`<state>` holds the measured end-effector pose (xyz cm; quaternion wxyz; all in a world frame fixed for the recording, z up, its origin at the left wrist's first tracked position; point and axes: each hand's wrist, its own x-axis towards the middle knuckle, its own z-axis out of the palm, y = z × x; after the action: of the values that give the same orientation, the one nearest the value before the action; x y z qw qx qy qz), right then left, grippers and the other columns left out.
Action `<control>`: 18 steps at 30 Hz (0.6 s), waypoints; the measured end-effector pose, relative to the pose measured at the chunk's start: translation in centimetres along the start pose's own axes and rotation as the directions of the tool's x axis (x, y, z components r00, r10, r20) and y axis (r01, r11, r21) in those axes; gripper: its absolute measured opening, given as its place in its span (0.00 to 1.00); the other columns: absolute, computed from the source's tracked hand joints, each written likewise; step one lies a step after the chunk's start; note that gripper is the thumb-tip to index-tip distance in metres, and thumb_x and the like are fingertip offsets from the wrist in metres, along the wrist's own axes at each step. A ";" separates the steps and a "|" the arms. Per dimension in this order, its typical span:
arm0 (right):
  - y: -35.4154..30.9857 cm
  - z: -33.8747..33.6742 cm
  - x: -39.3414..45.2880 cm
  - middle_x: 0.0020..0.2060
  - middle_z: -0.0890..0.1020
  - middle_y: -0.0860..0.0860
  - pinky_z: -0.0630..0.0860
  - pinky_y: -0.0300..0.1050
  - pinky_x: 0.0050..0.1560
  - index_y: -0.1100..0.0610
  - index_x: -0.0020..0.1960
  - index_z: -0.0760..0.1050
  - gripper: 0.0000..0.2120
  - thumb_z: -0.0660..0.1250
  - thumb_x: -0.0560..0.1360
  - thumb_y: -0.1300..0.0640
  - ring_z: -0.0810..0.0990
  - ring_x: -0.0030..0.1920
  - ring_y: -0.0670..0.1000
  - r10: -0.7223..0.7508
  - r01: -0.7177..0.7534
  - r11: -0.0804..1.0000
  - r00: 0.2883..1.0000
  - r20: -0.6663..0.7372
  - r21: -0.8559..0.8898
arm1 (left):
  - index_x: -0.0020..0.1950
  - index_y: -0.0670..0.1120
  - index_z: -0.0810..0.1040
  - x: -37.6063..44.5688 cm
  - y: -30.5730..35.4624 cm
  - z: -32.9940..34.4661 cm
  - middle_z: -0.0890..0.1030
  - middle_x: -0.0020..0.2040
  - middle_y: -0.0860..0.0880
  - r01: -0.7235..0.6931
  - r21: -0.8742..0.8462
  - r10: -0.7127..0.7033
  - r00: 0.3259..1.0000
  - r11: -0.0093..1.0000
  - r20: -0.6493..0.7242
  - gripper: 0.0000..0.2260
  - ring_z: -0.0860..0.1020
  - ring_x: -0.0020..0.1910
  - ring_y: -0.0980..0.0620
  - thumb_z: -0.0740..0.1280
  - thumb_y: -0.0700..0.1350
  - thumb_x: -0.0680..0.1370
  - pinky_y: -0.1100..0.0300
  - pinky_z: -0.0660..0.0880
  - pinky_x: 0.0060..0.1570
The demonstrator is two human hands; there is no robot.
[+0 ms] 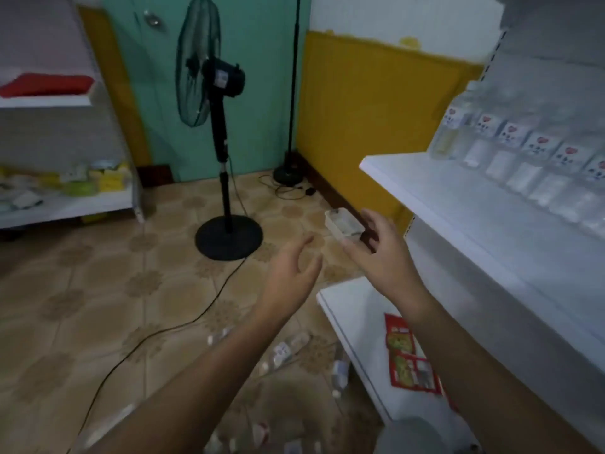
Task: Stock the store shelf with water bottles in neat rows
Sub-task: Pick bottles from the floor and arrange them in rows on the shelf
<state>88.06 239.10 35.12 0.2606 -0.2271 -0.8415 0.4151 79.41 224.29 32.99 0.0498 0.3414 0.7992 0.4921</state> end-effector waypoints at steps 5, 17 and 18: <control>0.6 4.8 -6.1 0.71 0.68 0.46 0.68 0.51 0.71 0.49 0.74 0.64 0.31 0.70 0.74 0.45 0.66 0.71 0.46 0.058 -0.055 0.998 0.994 0.091 -0.029 | 0.71 0.49 0.69 -5.4 -3.4 -2.3 0.72 0.69 0.53 0.095 0.053 -0.096 0.995 0.994 0.001 0.20 0.69 0.68 0.56 0.62 0.50 0.80 0.61 0.65 0.65; 6.7 12.2 -9.0 0.69 0.71 0.47 0.69 0.48 0.68 0.52 0.73 0.66 0.28 0.69 0.76 0.50 0.70 0.68 0.47 0.242 -0.226 0.970 0.936 0.256 -0.091 | 0.70 0.46 0.71 -8.5 -12.4 -0.3 0.74 0.68 0.51 0.274 0.067 -0.278 0.958 0.959 0.064 0.19 0.71 0.67 0.54 0.61 0.46 0.79 0.62 0.66 0.63; 7.0 12.5 -8.4 0.69 0.71 0.47 0.70 0.49 0.68 0.52 0.73 0.66 0.28 0.69 0.75 0.50 0.70 0.68 0.48 0.247 -0.227 0.968 0.932 0.265 -0.104 | 0.70 0.46 0.71 -7.8 -12.8 -0.1 0.74 0.68 0.51 0.280 0.074 -0.285 0.956 0.957 0.067 0.18 0.71 0.66 0.54 0.61 0.45 0.79 0.64 0.65 0.62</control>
<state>87.80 230.74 20.79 0.0807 -0.2763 -0.8503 0.4405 78.97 215.96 20.50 0.1393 0.2438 0.8527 0.4405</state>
